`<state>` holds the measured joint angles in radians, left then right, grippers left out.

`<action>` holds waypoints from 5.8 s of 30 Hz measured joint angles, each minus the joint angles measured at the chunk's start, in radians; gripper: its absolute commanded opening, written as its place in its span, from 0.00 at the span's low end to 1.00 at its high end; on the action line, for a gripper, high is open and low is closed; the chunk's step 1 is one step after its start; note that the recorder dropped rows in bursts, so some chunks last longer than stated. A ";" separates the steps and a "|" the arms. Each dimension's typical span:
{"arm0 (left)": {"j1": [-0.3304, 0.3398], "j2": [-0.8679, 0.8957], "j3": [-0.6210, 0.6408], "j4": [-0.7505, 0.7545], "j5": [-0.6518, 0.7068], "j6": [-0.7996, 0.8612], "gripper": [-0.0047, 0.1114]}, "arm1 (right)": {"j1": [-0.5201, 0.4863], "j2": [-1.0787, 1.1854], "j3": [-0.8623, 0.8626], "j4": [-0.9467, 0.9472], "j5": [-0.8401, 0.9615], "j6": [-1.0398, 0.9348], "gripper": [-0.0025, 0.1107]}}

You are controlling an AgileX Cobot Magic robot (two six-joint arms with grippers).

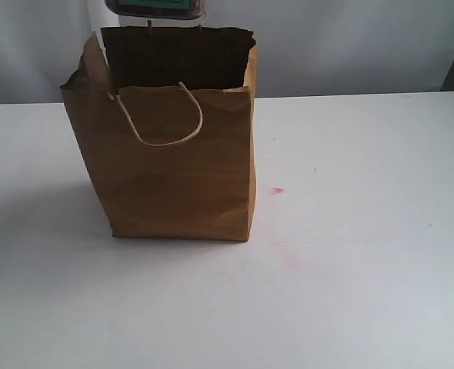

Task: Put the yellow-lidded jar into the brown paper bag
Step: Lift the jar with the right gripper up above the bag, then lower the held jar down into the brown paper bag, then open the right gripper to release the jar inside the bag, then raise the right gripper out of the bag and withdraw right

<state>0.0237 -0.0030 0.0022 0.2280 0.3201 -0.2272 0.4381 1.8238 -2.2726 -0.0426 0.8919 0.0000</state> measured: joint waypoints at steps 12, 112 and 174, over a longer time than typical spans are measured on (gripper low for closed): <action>0.000 0.000 0.000 0.000 0.000 0.000 0.05 | 0.000 0.092 0.000 -0.011 -0.051 -0.014 0.02; 0.000 0.000 0.000 0.000 0.002 0.002 0.05 | 0.000 0.386 0.152 -0.013 0.177 0.037 0.56; 0.000 0.000 0.000 0.000 0.002 0.002 0.05 | 0.000 0.239 0.152 -0.010 0.164 0.035 0.95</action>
<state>0.0237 -0.0030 0.0022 0.2280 0.3221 -0.2251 0.4381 2.0629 -2.1202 -0.0529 1.0555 0.0347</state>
